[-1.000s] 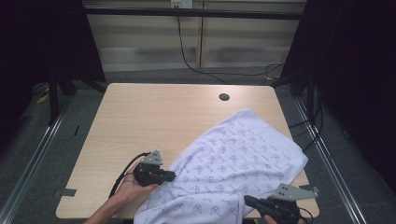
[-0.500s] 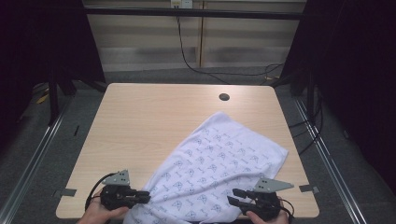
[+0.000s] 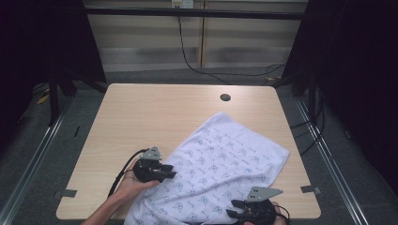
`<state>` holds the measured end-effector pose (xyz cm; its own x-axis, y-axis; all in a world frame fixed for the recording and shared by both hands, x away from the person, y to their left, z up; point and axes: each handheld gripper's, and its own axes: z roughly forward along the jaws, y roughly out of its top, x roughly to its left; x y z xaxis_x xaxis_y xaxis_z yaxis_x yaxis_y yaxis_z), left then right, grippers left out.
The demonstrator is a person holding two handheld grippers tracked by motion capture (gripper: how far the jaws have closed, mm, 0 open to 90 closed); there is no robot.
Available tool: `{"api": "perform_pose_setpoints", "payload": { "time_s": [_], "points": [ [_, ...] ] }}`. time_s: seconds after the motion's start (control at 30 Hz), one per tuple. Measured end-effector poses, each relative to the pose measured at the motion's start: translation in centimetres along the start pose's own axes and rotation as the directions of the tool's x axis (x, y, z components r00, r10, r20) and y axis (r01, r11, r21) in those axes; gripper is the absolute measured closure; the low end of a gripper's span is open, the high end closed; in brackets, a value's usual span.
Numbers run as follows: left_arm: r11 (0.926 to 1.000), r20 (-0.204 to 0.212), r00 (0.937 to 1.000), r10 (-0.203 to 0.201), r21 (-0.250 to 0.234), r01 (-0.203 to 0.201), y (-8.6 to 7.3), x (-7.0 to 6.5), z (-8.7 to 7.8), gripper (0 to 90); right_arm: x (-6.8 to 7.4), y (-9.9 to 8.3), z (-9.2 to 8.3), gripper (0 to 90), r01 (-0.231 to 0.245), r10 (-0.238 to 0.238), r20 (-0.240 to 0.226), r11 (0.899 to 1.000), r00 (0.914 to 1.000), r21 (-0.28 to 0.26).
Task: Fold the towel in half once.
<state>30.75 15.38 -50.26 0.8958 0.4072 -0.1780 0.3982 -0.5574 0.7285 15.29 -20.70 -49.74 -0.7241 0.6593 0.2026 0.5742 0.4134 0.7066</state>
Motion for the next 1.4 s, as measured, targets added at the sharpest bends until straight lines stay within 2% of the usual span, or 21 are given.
{"api": "perform_pose_setpoints", "payload": {
  "time_s": [0.03, 0.1, 0.3, 0.37, 0.43, 0.5, 0.63, 0.67, 0.7, 0.73, 0.8, 0.9, 0.93, 1.03, 1.1, 1.2, 1.27, 1.3, 1.33, 1.37, 1.4],
  "points": [
    [0.9998, -0.019, 0.9997, 0.019, 0.003, -0.019, -0.1, -0.1, -0.2, 68.2, 0.0, 0.0, 0.0, 74.7, 0.0, 0.0, 0.0, 1.0, 1.0, 0.0],
    [0.9999, -0.048, 0.9988, 0.013, 0.009, -0.012, -0.5, 0.2, -0.7, 70.2, -0.1, 0.0, -0.3, 90.0, 0.006, -0.006, 0.019, 1.0, 0.9998, -0.014],
    [0.9972, -0.065, 0.9954, -0.07, -0.029, 0.068, -3.0, 1.2, -3.4, 73.4, -1.8, 0.6, -2.2, 90.0, -0.018, 0.026, 0.074, 0.994, 0.9969, -0.109],
    [0.9942, -0.077, 0.9918, -0.102, -0.044, 0.098, -4.1, 1.1, -4.6, 73.3, -2.6, 0.4, -2.1, 90.0, -0.058, 0.069, 0.094, 0.991, 0.9932, -0.119],
    [0.9887, -0.058, 0.9883, -0.141, -0.06, 0.138, -5.0, 1.1, -5.4, 70.2, -3.2, 0.5, -1.4, 71.8, -0.082, 0.091, 0.09, 0.991, 0.9917, -0.101],
    [0.9874, -0.062, 0.9871, -0.148, -0.067, 0.143, -5.4, 0.9, -5.8, 68.7, -3.8, 1.2, 0.1, 57.0, -0.085, 0.091, 0.083, 0.994, 0.9924, -0.068],
    [0.9867, -0.066, 0.986, -0.154, -0.064, 0.149, -5.3, 0.9, -5.7, 67.6, -4.1, 2.0, 1.3, 52.5, -0.069, 0.073, 0.095, 0.997, 0.9928, -0.043],
    [0.9863, -0.065, 0.9857, -0.156, -0.066, 0.151, -5.3, 1.0, -5.7, 67.7, -4.2, 2.4, 1.6, 57.5, -0.056, 0.06, 0.103, 0.998, 0.9929, -0.04],
    [0.9854, -0.066, 0.985, -0.16, -0.071, 0.155, -5.3, 1.1, -5.7, 69.0, -4.5, 2.9, 2.1, 72.9, -0.022, 0.026, 0.144, 0.999, 0.9893, -0.026],
    [0.985, -0.072, 0.9844, -0.161, -0.076, 0.155, -5.2, 1.3, -5.6, 69.0, -4.5, 2.9, 2.1, 72.9, -0.022, 0.026, 0.144, 0.999, 0.9893, -0.026],
    [0.9849, -0.081, 0.9835, -0.161, -0.077, 0.155, -4.9, 1.6, -5.3, 69.5, -5.7, 3.7, 2.7, 88.1, -0.02, 0.025, 0.16, 0.999, 0.9868, -0.031],
    [0.9819, -0.096, 0.9794, -0.177, -0.086, 0.169, -4.1, 2.2, -4.5, 68.9, -6.5, 4.3, 3.1, 90.0, -0.03, 0.034, 0.17, 0.999, 0.9849, -0.028],
    [0.9815, -0.104, 0.9784, -0.179, -0.088, 0.17, -3.8, 2.5, -4.2, 68.9, -7.4, 5.2, 3.6, 90.0, -0.011, 0.014, 0.208, 1.0, 0.978, -0.015],
    [0.9739, -0.092, 0.9726, -0.214, -0.098, 0.205, -3.3, 3.1, -3.8, 66.1, -9.0, 5.8, 3.8, 90.0, -0.046, 0.055, 0.24, 0.998, 0.9691, -0.043],
    [0.9761, -0.108, 0.9728, -0.205, -0.095, 0.195, -3.3, 3.0, -3.8, 66.0, -9.7, 5.9, 2.9, 90.0, -0.059, 0.081, 0.283, 0.995, 0.9557, -0.083],
    [0.9805, -0.123, 0.9745, -0.188, -0.083, 0.178, -3.6, 2.4, -4.2, 64.5, -10.1, 5.2, 0.4, 90.0, -0.099, 0.141, 0.289, 0.983, 0.947, -0.155],
    [0.9755, -0.105, 0.9723, -0.209, -0.093, 0.2, -4.2, 2.2, -4.6, 64.2, -9.7, 4.9, -0.4, 90.0, -0.116, 0.162, 0.255, 0.976, 0.9534, -0.186],
    [0.977, -0.107, 0.9727, -0.206, -0.08, 0.198, -4.3, 2.0, -4.9, 64.3, -7.4, 4.2, -0.9, 84.9, -0.103, 0.134, 0.176, 0.979, 0.9752, -0.178],
    [0.9799, -0.121, 0.9735, -0.194, -0.07, 0.187, -4.4, 1.7, -5.1, 64.3, -7.4, 4.2, -0.9, 84.9, -0.103, 0.134, 0.176, 0.979, 0.9752, -0.178],
    [0.9813, -0.129, 0.9738, -0.187, -0.071, 0.179, -4.7, 1.5, -5.3, 64.2, -4.6, 3.6, -0.4, 77.8, -0.082, 0.097, 0.101, 0.987, 0.9901, -0.141],
    [0.9797, -0.134, 0.9719, -0.193, -0.079, 0.184, -4.9, 1.2, -5.5, 64.2, -3.2, 3.3, 0.1, 75.5, -0.075, 0.081, 0.047, 0.989, 0.9956, -0.125]
  ]
}}
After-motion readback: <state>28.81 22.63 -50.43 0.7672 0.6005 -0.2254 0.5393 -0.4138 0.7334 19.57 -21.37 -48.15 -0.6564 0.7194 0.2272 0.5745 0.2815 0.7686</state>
